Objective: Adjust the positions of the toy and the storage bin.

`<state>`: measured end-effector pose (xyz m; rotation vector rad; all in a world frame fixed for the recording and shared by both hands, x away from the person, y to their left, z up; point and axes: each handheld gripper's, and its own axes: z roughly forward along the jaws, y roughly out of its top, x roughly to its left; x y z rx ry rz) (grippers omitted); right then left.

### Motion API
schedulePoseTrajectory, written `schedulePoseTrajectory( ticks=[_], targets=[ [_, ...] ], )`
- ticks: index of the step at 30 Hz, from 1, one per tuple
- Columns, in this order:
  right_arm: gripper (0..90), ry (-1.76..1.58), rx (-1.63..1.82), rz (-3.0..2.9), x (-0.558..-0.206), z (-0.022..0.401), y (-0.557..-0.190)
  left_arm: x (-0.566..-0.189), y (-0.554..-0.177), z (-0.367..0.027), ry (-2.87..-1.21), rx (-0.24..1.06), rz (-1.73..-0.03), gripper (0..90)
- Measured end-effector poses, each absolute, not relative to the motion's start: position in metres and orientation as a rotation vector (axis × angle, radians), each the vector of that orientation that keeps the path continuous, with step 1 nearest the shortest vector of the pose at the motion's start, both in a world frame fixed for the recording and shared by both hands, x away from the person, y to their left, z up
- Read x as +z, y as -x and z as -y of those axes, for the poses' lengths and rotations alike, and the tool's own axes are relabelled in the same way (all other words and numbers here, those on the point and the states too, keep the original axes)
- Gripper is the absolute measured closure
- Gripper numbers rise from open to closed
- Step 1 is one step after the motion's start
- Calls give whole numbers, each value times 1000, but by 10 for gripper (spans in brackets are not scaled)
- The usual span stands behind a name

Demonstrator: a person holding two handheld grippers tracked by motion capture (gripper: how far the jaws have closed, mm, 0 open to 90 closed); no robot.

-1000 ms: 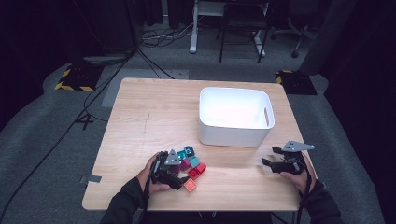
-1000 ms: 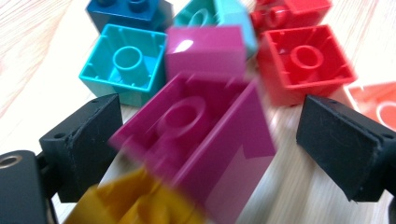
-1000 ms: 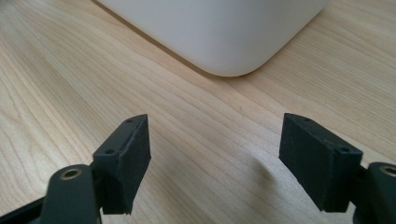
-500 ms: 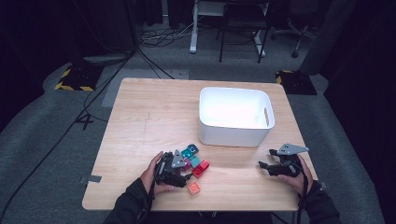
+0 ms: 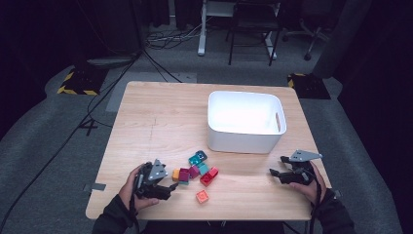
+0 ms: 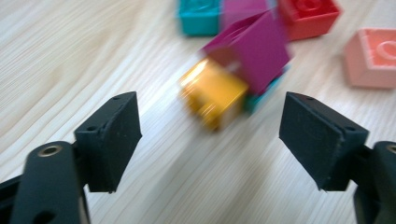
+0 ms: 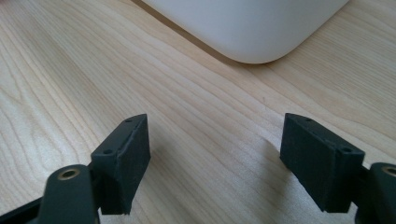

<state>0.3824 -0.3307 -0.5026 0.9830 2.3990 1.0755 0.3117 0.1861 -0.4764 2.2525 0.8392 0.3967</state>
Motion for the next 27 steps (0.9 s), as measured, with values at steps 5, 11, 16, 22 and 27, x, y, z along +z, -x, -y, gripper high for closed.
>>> schedulePoseTrajectory(
  ticks=[5,11,16,22,27],
  targets=[
    [243,-981,1076,-2404,-503,331,-383,-482,-321,-203,-2237,402,-926,495],
    [242,-983,1082,-2403,-503,330,-383,-491,-337,-191,-2279,375,-911,555],
    [241,-984,1083,-2405,-503,330,-384,-493,-340,-165,-2294,337,-856,568],
    [238,-987,1083,-2407,-503,330,-384,-493,-342,-136,-2314,331,-792,548],
    [238,-986,1083,-2408,-503,330,-384,-493,-342,-121,-2330,342,-764,528]
  ],
)
